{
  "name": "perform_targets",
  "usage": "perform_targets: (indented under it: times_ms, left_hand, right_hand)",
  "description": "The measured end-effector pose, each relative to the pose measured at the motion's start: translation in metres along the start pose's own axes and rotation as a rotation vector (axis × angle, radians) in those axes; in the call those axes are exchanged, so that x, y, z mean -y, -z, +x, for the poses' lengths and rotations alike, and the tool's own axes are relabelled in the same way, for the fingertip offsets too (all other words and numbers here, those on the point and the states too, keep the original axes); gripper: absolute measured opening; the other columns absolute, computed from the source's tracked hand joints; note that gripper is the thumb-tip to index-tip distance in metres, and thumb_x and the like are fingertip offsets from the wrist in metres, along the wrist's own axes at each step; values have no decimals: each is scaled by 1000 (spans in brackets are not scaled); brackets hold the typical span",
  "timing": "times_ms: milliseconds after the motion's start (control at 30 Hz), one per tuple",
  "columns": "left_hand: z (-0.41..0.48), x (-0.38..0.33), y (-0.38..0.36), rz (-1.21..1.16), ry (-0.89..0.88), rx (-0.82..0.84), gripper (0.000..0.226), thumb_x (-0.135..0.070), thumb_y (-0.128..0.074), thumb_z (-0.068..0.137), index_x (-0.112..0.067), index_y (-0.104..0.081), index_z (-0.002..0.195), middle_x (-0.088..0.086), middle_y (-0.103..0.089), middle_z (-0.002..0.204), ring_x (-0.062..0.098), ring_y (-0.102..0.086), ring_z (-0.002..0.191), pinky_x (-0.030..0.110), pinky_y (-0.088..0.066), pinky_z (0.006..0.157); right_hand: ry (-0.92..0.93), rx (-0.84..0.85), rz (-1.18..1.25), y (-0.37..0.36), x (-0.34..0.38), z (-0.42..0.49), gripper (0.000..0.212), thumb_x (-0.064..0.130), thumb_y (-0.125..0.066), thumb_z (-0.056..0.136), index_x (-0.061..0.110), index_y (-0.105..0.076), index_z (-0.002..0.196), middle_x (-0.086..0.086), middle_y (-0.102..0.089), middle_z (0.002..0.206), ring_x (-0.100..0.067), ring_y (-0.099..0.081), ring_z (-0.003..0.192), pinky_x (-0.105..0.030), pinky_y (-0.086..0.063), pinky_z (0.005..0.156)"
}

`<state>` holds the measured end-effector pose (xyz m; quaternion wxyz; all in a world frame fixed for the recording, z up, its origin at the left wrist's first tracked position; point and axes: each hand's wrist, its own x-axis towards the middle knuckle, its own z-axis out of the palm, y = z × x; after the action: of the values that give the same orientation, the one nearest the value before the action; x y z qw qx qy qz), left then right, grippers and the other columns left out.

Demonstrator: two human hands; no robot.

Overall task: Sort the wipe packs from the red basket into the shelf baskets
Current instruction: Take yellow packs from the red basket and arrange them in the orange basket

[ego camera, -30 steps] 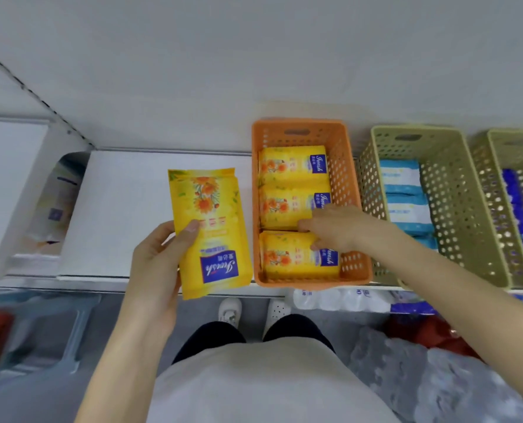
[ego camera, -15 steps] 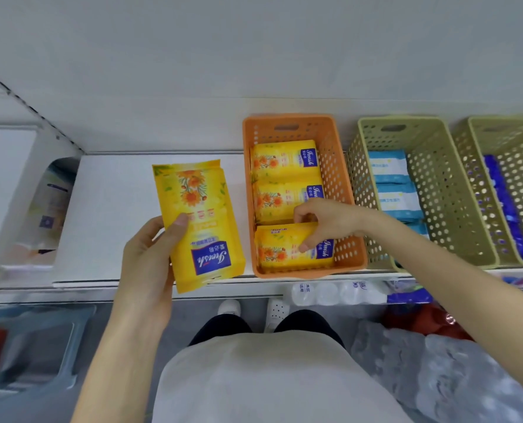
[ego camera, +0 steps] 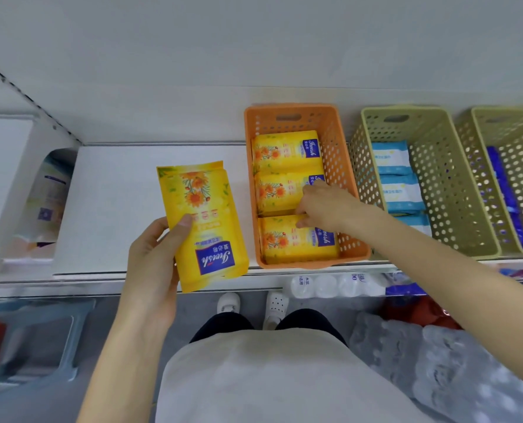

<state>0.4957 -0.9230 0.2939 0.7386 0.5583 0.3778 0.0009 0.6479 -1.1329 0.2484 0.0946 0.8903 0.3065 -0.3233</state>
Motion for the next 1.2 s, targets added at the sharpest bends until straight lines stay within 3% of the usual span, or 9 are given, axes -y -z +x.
perform_targets:
  times_ms: [200, 467, 600, 667, 733, 800, 867, 1000, 1200]
  left_hand:
    - [-1, 1, 5, 2, 16, -9, 15, -28, -61, 88, -21, -66, 100, 0, -74, 97, 18, -71, 82, 38, -57, 75]
    - [3, 2, 2, 22, 29, 5, 12, -29, -61, 87, -23, -66, 96, -1, -74, 97, 16, -71, 80, 39, -56, 76]
    - [6, 0, -9, 21, 37, 49, 14, -27, -62, 86, -20, -65, 98, -2, -74, 95, 15, -71, 78, 38, -57, 73]
    - [8, -2, -16, -9, 41, 105, 19, -22, -63, 84, -15, -63, 101, 0, -74, 94, 17, -71, 79, 38, -58, 73]
    - [10, -4, -27, -73, 61, 182, 35, -21, -65, 77, -9, -60, 110, 4, -74, 99, 19, -71, 84, 37, -58, 75]
    - [13, -6, -40, -126, 81, 237, 47, -21, -65, 73, -5, -57, 117, 9, -72, 106, 21, -70, 88, 37, -57, 79]
    - [17, -6, -53, -130, 72, 251, 47, -20, -65, 74, -3, -57, 118, 11, -70, 110, 22, -70, 92, 36, -57, 82]
    - [26, -9, -68, -61, 8, 279, 43, -26, -68, 71, -10, -60, 111, 5, -72, 106, 18, -70, 93, 31, -56, 79]
    - [51, -29, -65, 29, -113, 234, 23, -19, -68, 79, -16, -64, 102, -4, -73, 84, 13, -70, 78, 26, -56, 62]
  right_hand:
    - [-121, -191, 173, -20, 8, -13, 54, 24, -68, 86, 11, -38, 128, -15, -42, 125, -32, -51, 109, -39, -46, 77]
    - [-170, -205, 382, -40, 5, -23, 39, 23, -74, 79, 15, -47, 107, -9, -45, 120, -26, -49, 110, -30, -42, 81]
    - [-148, -225, 477, -35, -2, -28, 33, 27, -70, 84, 18, -55, 111, -5, -49, 122, -22, -48, 114, -27, -41, 85]
    - [-168, -379, 690, -21, -3, -37, 25, 31, -63, 89, 19, -61, 110, -1, -58, 114, -16, -54, 106, -27, -45, 87]
    - [-145, -429, 1149, -3, 3, -49, 24, 36, -54, 93, 20, -63, 107, 3, -64, 106, -13, -61, 101, -31, -51, 90]
    - [-23, -230, 1599, 11, 13, -58, 32, 40, -52, 90, 20, -63, 113, 0, -68, 109, -17, -66, 102, -34, -55, 87]
    - [66, -51, 1797, 11, 24, -59, 40, 39, -59, 80, 22, -61, 117, -1, -69, 114, -19, -67, 103, -39, -56, 86]
    - [37, -118, 1795, 5, 26, -53, 51, 20, -72, 71, 19, -59, 120, -3, -69, 117, -22, -67, 104, -50, -51, 93]
    - [96, -102, 1608, 16, -8, -53, 43, 15, -72, 76, 20, -63, 117, 0, -71, 112, -20, -68, 101, -42, -54, 87]
